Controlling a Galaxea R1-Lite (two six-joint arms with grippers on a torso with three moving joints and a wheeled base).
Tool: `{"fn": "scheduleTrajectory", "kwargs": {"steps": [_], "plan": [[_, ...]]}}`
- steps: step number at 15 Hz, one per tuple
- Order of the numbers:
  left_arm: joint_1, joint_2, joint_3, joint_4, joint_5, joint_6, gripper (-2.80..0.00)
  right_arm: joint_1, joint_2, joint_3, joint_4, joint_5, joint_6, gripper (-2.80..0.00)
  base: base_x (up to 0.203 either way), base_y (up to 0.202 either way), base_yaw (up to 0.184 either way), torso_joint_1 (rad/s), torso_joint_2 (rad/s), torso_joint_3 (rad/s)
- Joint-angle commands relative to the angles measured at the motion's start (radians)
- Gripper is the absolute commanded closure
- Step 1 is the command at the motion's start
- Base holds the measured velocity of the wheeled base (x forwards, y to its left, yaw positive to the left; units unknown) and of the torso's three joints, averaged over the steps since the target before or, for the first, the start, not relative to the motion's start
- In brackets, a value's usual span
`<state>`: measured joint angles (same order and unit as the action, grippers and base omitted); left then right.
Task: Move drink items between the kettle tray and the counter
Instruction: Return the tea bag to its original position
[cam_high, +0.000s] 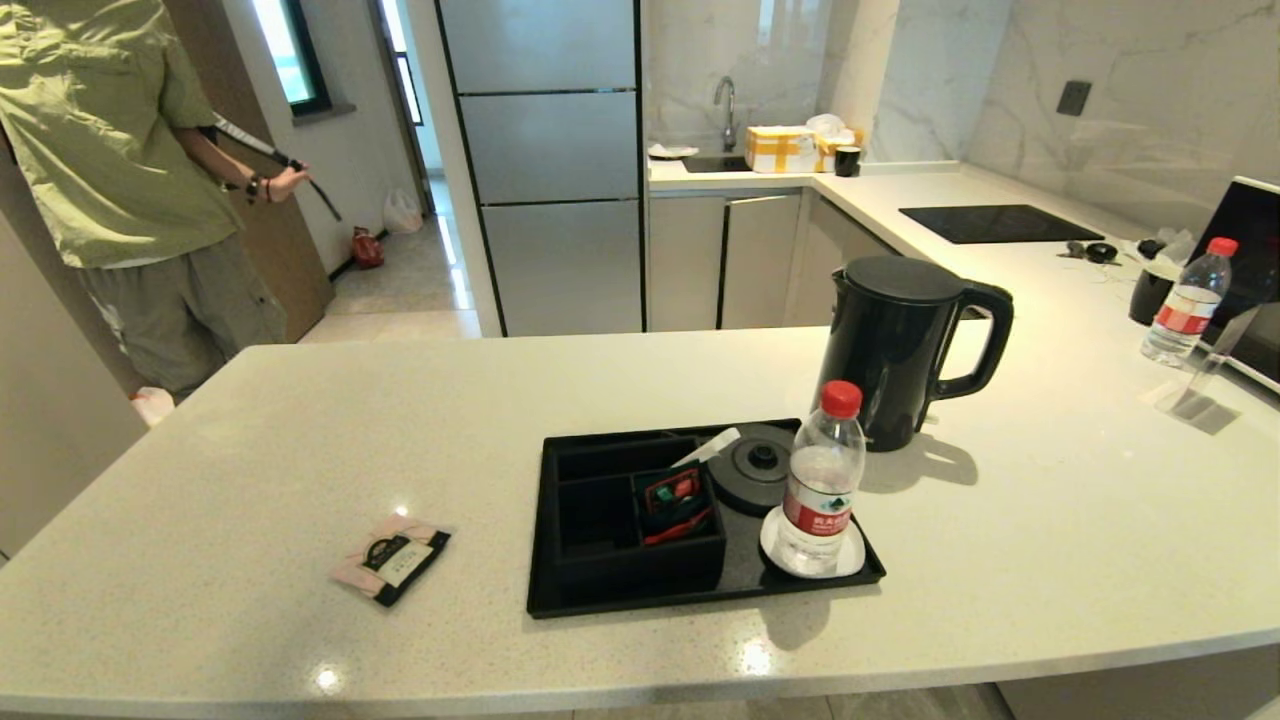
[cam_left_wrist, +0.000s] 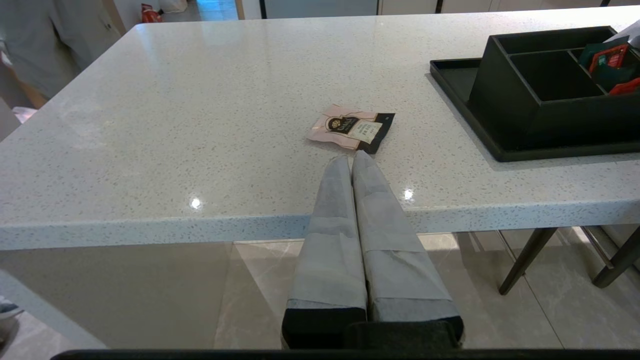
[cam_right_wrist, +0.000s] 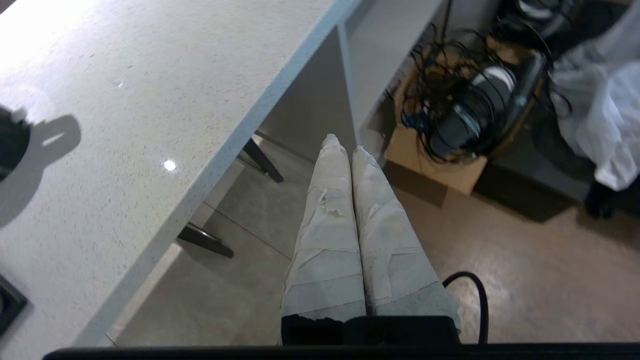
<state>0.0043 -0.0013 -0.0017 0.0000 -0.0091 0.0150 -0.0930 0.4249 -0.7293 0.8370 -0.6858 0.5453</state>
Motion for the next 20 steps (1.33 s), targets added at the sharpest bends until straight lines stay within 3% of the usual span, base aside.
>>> {"fn": "scheduleTrajectory", "kwargs": {"steps": [1, 2, 7, 8, 11, 13, 14, 16, 20], "plan": [[0.0, 0.001, 0.0, 0.0, 0.0, 0.0, 0.0, 0.006, -0.103, 0.054, -0.042, 0.01, -0.085, 0.0, 0.0, 0.0, 0.0, 0.0, 0.0, 0.0], [0.0, 0.001, 0.0, 0.0, 0.0, 0.0, 0.0, 0.01, -0.141, 0.111, -0.141, 0.024, -0.168, 0.0, 0.0, 0.0, 0.0, 0.0, 0.0, 0.0], [0.0, 0.001, 0.0, 0.0, 0.0, 0.0, 0.0, 0.014, -0.147, 0.342, -0.757, 0.139, -0.343, 0.0, 0.0, 0.0, 0.0, 0.0, 0.0, 0.0], [0.0, 0.001, 0.0, 0.0, 0.0, 0.0, 0.0, 0.014, -0.147, 0.355, -0.805, 0.152, -0.415, 0.0, 0.0, 0.0, 0.0, 0.0, 0.0, 0.0], [0.0, 0.001, 0.0, 0.0, 0.0, 0.0, 0.0, 0.017, -0.144, 0.354, -0.791, 0.143, -0.488, 0.0, 0.0, 0.0, 0.0, 0.0, 0.0, 0.0], [0.0, 0.001, 0.0, 0.0, 0.0, 0.0, 0.0, 0.018, -0.147, 0.383, -0.762, 0.243, -0.493, 0.0, 0.0, 0.0, 0.0, 0.0, 0.0, 0.0], [0.0, 0.001, 0.0, 0.0, 0.0, 0.0, 0.0, 0.023, -0.154, 0.411, -0.748, 0.344, -0.471, 0.0, 0.0, 0.0, 0.0, 0.0, 0.0, 0.0], [0.0, 0.001, 0.0, 0.0, 0.0, 0.0, 0.0, 0.063, -0.212, 0.449, -0.722, 0.382, -0.448, 0.0, 0.0, 0.0, 0.0, 0.0, 0.0, 0.0], [0.0, 0.001, 0.0, 0.0, 0.0, 0.0, 0.0, 0.085, -0.388, 0.595, -0.722, 0.456, -0.543, 0.0, 0.0, 0.0, 0.0, 0.0, 0.0, 0.0]]}}
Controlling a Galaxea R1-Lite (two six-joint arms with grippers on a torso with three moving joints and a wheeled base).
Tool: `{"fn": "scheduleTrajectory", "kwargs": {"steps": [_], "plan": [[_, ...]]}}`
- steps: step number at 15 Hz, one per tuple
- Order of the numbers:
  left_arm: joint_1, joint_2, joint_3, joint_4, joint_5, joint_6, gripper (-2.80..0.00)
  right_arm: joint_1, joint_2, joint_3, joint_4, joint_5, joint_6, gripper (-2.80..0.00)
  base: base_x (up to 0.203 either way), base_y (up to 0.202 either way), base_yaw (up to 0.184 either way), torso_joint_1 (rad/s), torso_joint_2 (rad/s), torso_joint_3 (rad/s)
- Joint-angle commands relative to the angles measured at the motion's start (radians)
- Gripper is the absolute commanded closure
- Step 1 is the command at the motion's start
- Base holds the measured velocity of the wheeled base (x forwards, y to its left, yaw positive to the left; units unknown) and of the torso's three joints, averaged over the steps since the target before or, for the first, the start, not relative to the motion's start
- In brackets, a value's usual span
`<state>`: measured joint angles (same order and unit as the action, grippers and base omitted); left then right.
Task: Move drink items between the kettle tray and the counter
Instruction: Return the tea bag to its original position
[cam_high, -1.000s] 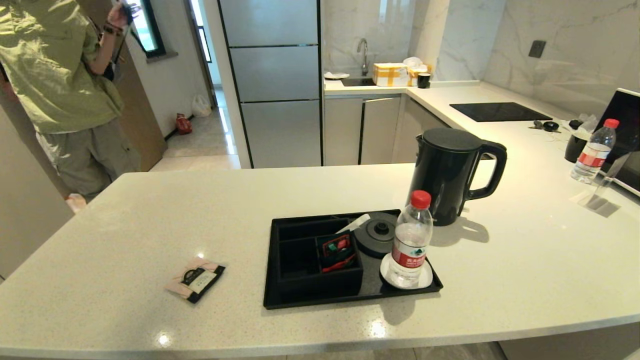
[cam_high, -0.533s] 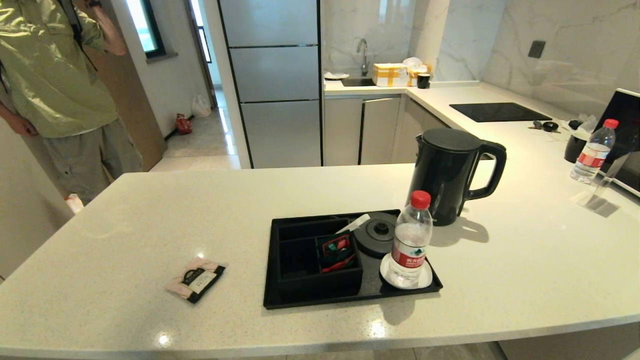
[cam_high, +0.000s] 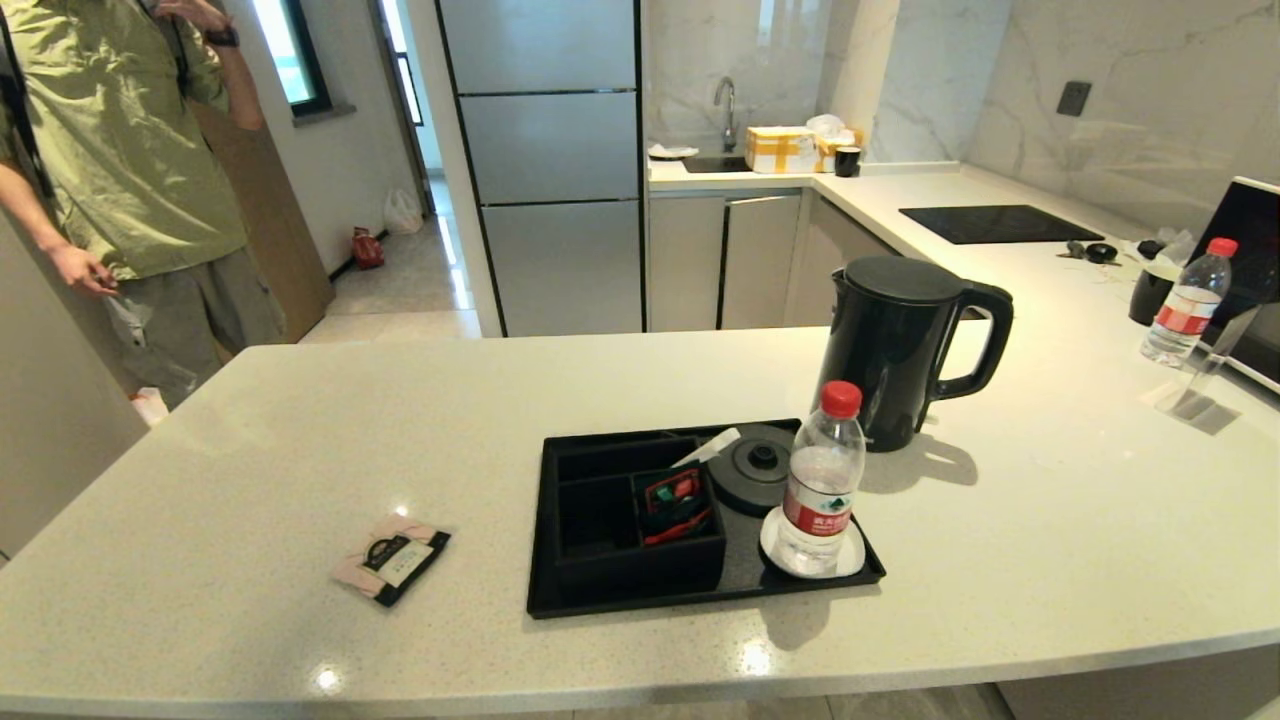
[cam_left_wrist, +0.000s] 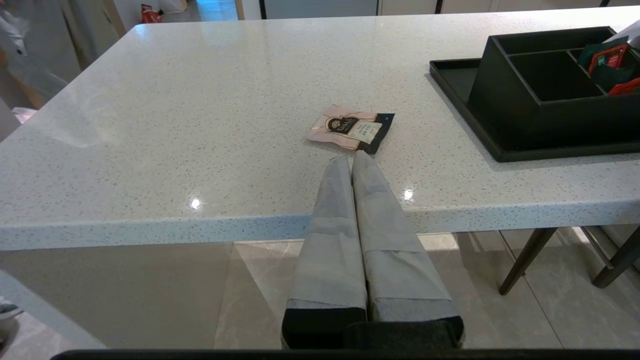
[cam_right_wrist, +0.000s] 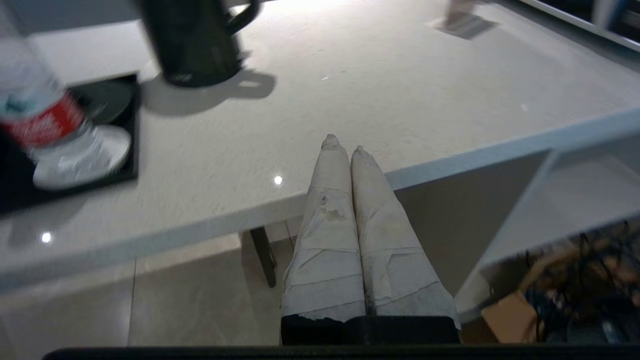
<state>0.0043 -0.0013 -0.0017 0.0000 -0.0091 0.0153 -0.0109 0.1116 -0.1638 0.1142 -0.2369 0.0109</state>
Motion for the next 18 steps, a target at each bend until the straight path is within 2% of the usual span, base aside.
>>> {"fn": "scheduleTrajectory", "kwargs": {"steps": [1, 2, 3, 4, 14, 15, 17, 18], "plan": [[0.0, 0.001, 0.0, 0.0, 0.0, 0.0, 0.0, 0.004, -0.113, 0.072, -0.02, 0.048, -0.045, 0.0, 0.0, 0.0, 0.0, 0.0, 0.0, 0.0], [0.0, 0.001, 0.0, 0.0, 0.0, 0.0, 0.0, 0.004, -0.118, 0.095, -0.05, 0.087, -0.066, 0.0, 0.0, 0.0, 0.0, 0.0, 0.0, 0.0], [0.0, 0.001, 0.0, 0.0, 0.0, 0.0, 0.0, 0.004, -0.115, 0.129, -0.093, 0.191, -0.079, 0.0, 0.0, 0.0, 0.0, 0.0, 0.0, 0.0], [0.0, 0.001, 0.0, 0.0, 0.0, 0.0, 0.0, 0.005, -0.113, 0.168, -0.114, 0.25, -0.092, 0.0, 0.0, 0.0, 0.0, 0.0, 0.0, 0.0], [0.0, 0.001, 0.0, 0.0, 0.0, 0.0, 0.0, 0.005, -0.112, 0.165, -0.117, 0.238, -0.052, 0.0, 0.0, 0.0, 0.0, 0.0, 0.0, 0.0], [0.0, 0.001, -0.001, 0.005, -0.005, 0.011, 0.0, 0.005, -0.112, 0.165, -0.117, 0.238, -0.052, 0.0, 0.0, 0.0, 0.0, 0.0, 0.0, 0.0], [0.0, 0.003, 0.0, 0.007, -0.009, 0.083, 0.0, 0.005, -0.112, 0.165, -0.117, 0.238, -0.052, 0.0, 0.0, 0.0, 0.0, 0.0, 0.0, 0.0], [0.0, 0.003, -0.002, 0.01, -0.009, 0.076, 0.0, 0.005, -0.112, 0.165, -0.117, 0.238, -0.052, 0.0, 0.0, 0.0, 0.0, 0.0, 0.0, 0.0]]}}
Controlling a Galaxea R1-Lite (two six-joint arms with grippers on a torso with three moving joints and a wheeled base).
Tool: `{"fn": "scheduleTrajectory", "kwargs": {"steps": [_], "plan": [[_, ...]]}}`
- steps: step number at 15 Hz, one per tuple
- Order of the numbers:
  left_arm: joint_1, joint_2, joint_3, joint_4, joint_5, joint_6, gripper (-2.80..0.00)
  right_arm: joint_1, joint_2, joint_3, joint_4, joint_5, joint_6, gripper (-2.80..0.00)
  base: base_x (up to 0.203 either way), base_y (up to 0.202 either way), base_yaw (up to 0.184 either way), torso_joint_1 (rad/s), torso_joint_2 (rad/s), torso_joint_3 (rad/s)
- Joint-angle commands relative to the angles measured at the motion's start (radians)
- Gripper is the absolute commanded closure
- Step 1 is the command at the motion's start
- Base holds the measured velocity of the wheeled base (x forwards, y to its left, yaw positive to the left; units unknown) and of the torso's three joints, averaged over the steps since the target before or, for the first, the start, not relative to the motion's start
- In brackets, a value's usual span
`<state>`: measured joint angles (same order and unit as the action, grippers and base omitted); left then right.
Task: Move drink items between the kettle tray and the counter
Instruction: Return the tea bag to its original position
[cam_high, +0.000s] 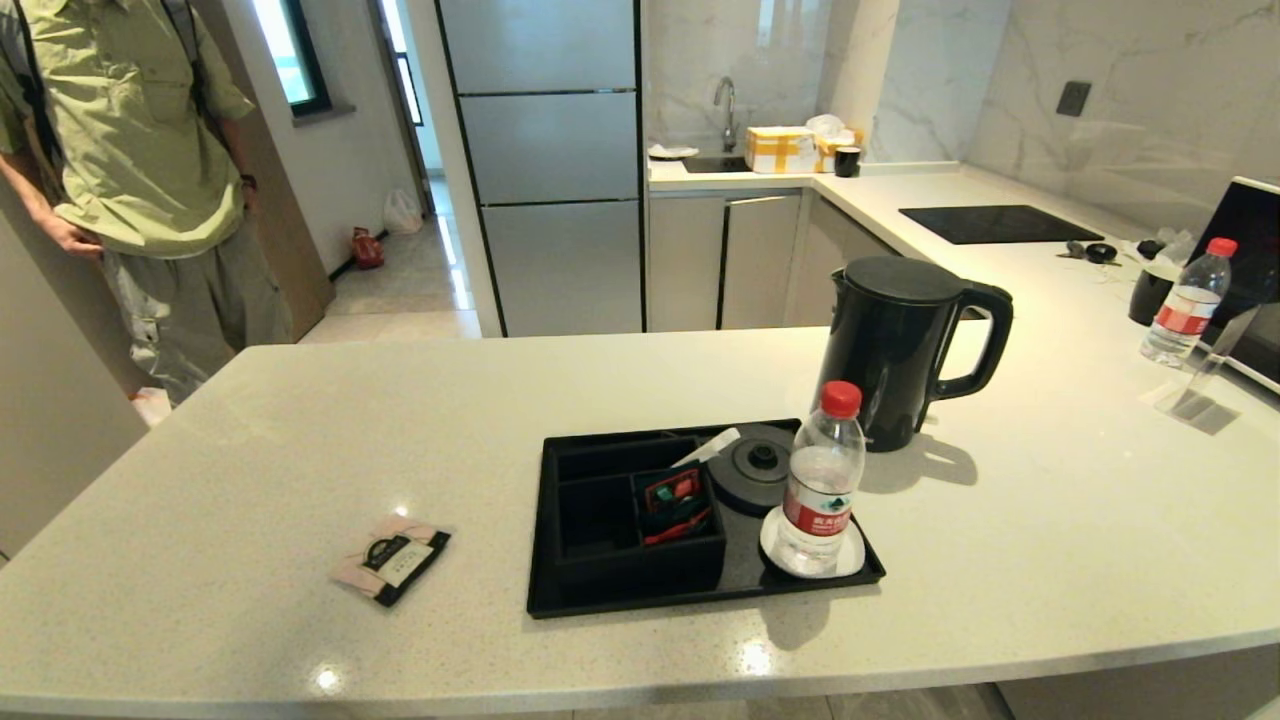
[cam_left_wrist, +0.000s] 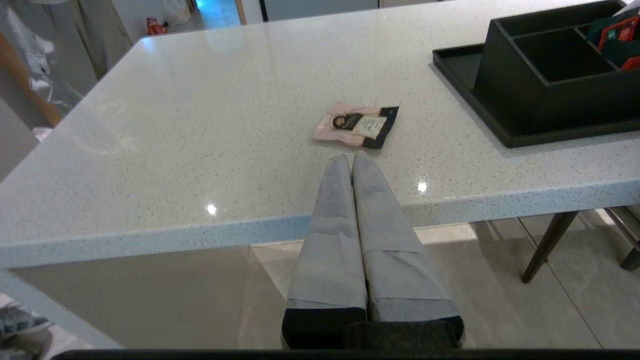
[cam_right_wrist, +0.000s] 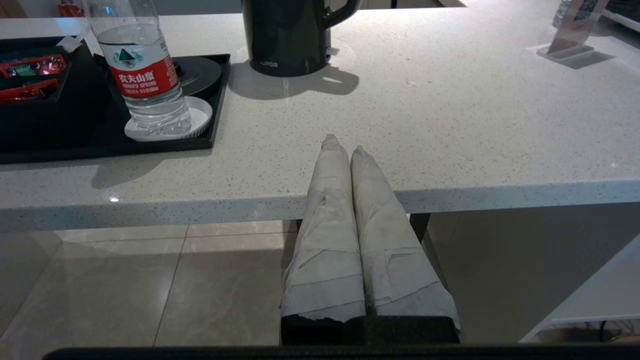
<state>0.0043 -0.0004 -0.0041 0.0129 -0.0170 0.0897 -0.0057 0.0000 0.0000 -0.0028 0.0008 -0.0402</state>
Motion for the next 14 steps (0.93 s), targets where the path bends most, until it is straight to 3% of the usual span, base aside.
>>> {"fn": "scheduleTrajectory", "kwargs": {"steps": [1, 3, 4, 6, 9, 11, 14], "plan": [[0.0, 0.003, -0.007, 0.009, 0.002, -0.001, 0.0, 0.0, 0.0, 0.002, 0.0, 0.001, -0.001, 0.0, 0.0, 0.0, 0.0, 0.0, 0.0, 0.0], [0.0, 0.032, -0.068, 0.044, 0.016, 0.035, 0.0, 0.0, 0.0, 0.002, 0.0, 0.001, -0.001, 0.0, 0.0, 0.0, 0.0, 0.0, 0.0, 0.0], [0.001, 0.087, -0.155, 0.077, 0.033, 0.032, 0.0, 0.0, 0.0, 0.002, 0.0, 0.001, -0.001, 0.0, 0.0, 0.0, 0.0, 0.0, 0.0, 0.0], [0.009, 0.284, -0.343, 0.142, 0.069, -0.014, 0.0, 0.0, 0.0, 0.002, 0.0, 0.001, -0.001, 0.0, 0.0, 0.0, 0.0, 0.0, 0.0, 0.0], [0.065, 0.619, -0.631, 0.392, 0.152, -0.086, 0.0, 0.0, 0.0, 0.002, 0.0, 0.001, -0.001, 0.0, 0.0, 0.0, 0.0, 0.0, 0.0, 0.0], [0.072, 0.849, -0.69, 0.541, 0.145, -0.136, 0.0, 0.0, 0.0, 0.002, 0.0, 0.001, -0.001, 0.0, 0.0, 0.0, 0.0, 0.0, 0.0, 0.0], [-0.031, 1.086, -0.699, 0.645, 0.126, -0.225, 0.0, 0.0, 0.0, 0.002, 0.0, 0.001, -0.001, 0.0, 0.0, 0.0, 0.0, 0.0, 0.0, 0.0]]}}
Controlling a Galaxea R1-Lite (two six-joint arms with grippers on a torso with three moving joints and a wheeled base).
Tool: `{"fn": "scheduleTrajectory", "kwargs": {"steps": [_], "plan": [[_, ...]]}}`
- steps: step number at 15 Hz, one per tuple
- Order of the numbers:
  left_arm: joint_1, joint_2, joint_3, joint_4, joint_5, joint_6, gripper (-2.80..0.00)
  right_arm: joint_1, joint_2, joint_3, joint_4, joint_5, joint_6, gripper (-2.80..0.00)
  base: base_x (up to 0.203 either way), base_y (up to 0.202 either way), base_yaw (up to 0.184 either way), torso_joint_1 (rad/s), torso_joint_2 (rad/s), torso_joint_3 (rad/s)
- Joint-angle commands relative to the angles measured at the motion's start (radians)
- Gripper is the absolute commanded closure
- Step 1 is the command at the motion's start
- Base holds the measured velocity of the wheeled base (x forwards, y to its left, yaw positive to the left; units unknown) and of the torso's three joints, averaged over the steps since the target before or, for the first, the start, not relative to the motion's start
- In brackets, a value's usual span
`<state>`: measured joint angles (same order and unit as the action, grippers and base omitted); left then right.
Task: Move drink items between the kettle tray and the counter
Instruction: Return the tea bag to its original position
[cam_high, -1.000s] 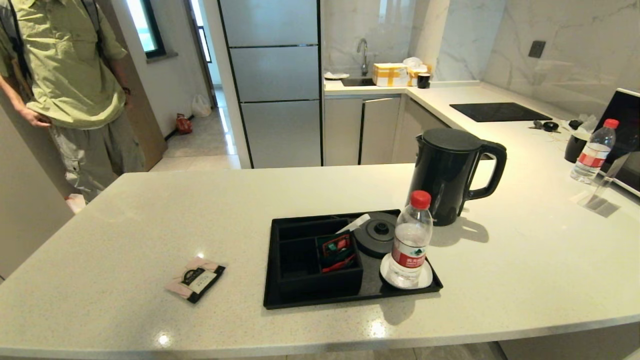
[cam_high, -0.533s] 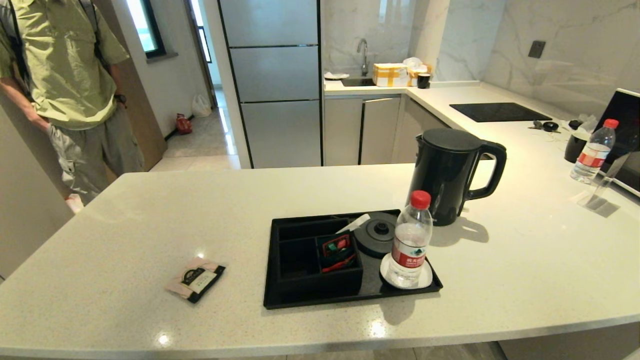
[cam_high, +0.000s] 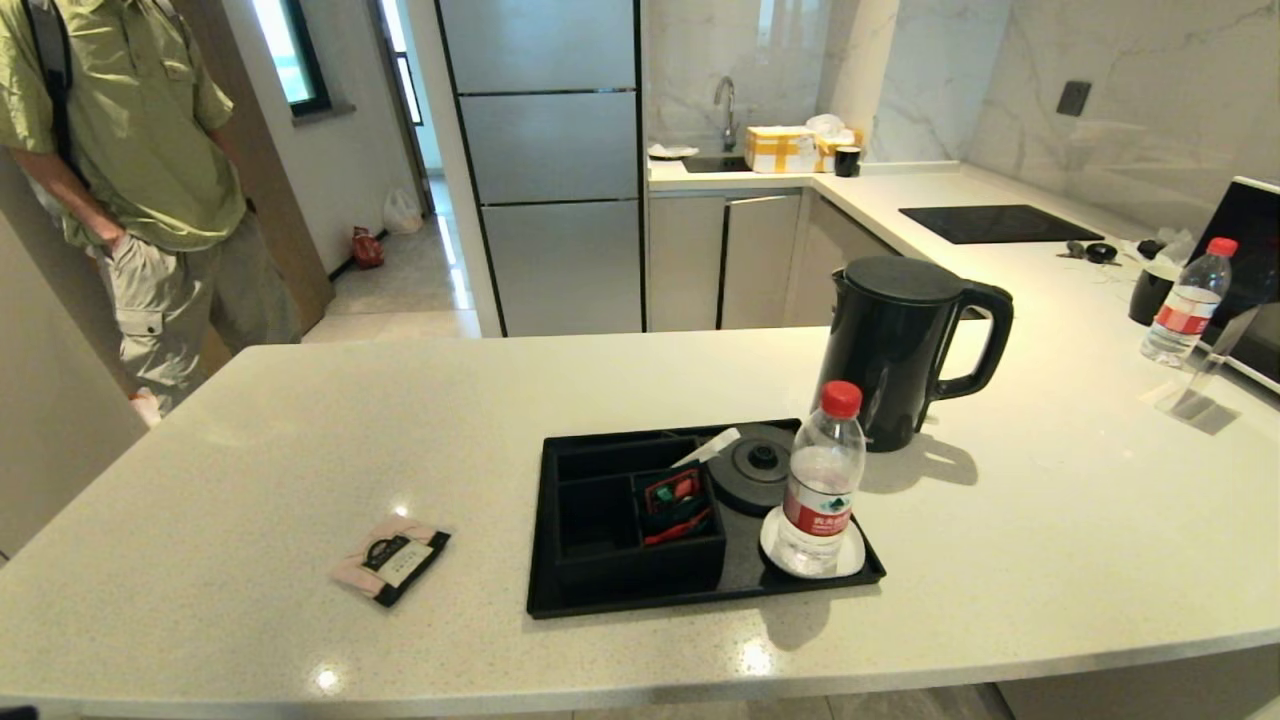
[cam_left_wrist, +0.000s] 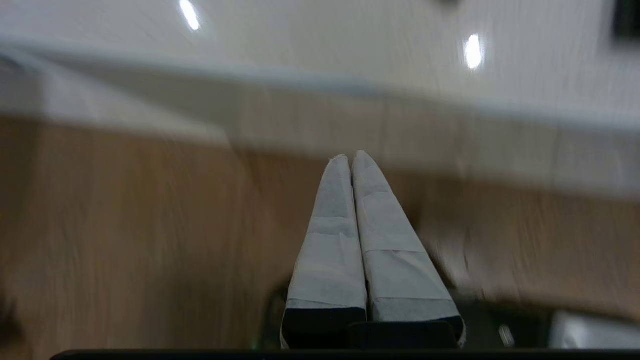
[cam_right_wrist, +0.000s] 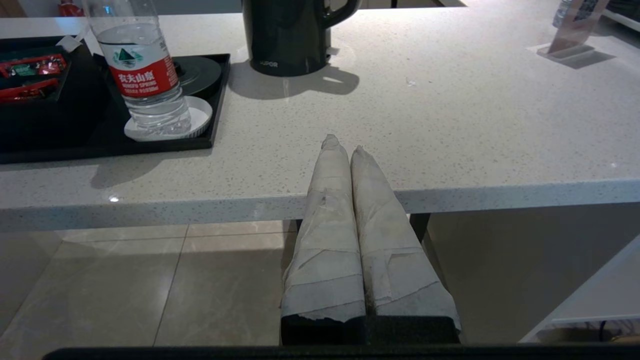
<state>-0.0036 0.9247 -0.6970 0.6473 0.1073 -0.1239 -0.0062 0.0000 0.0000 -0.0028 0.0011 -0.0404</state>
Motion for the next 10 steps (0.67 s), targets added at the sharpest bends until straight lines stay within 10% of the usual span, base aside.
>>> {"fn": "scheduleTrajectory", "kwargs": {"steps": [1, 6, 7, 10], "plan": [[-0.102, 0.21, -0.009, 0.023, -0.005, -0.055, 0.0, 0.0, 0.0, 0.002, 0.0, 0.0, -0.001, 0.0, 0.0, 0.0, 0.0, 0.0, 0.0, 0.0], [-0.336, 0.444, -0.065, -0.073, -0.021, -0.139, 0.0, 0.0, 0.0, 0.002, 0.0, 0.0, -0.001, 0.0, 0.0, 0.0, 0.0, 0.0, 0.0, 0.0], [-0.344, 0.506, -0.085, -0.082, -0.01, -0.151, -2.57, 0.0, 0.0, 0.002, 0.0, 0.0, -0.001, 0.0, 0.0, 0.0, 0.0, 0.0, 0.0, 0.0], [-0.36, 0.626, -0.151, -0.105, 0.028, -0.191, -2.8, 0.0, 0.0, 0.002, 0.0, 0.0, -0.001, 0.0, 0.0, 0.0, 0.0, 0.0, 0.0, 0.0]]}}
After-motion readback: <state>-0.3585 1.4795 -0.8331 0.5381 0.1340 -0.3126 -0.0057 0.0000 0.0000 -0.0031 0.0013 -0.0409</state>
